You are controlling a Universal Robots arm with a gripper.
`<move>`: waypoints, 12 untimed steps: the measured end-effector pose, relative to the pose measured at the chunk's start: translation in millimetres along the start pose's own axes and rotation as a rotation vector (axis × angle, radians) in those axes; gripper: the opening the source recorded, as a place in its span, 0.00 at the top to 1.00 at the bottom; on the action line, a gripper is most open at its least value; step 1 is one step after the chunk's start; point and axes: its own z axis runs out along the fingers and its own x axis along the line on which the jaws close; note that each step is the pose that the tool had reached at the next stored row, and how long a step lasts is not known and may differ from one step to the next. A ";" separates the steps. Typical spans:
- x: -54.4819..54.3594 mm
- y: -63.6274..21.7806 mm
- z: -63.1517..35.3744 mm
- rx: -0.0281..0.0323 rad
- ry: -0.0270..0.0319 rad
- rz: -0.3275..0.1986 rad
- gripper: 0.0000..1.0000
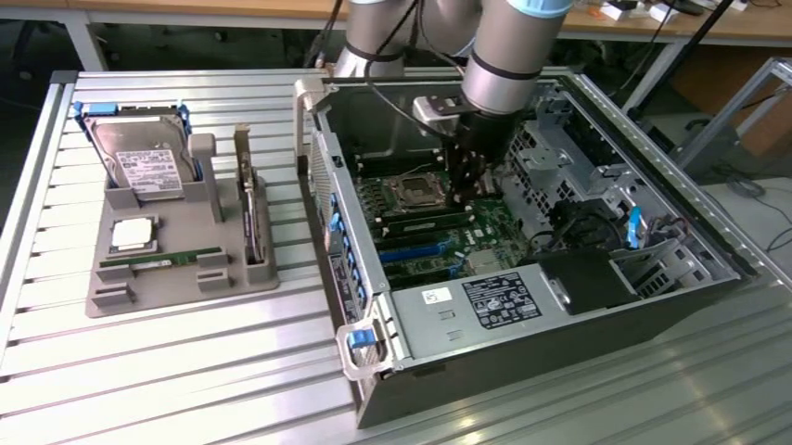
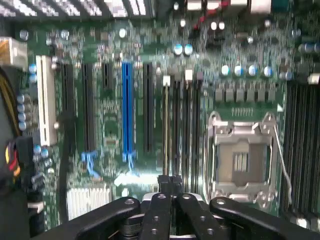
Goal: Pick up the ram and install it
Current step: 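Press down the ram until it locks into place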
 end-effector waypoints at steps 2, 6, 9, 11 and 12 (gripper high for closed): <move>-0.1 -17.4 0.5 -0.0025 -0.0001 0.000 0.90; -0.1 -58.5 1.5 -0.0077 -0.0001 0.000 0.90; -0.1 -71.6 -0.1 -0.0081 0.0002 0.000 0.90; 0.2 -75.0 -10.1 -0.0081 -0.0001 0.000 0.90; 0.4 -76.1 -19.7 -0.0081 -0.0002 0.000 0.90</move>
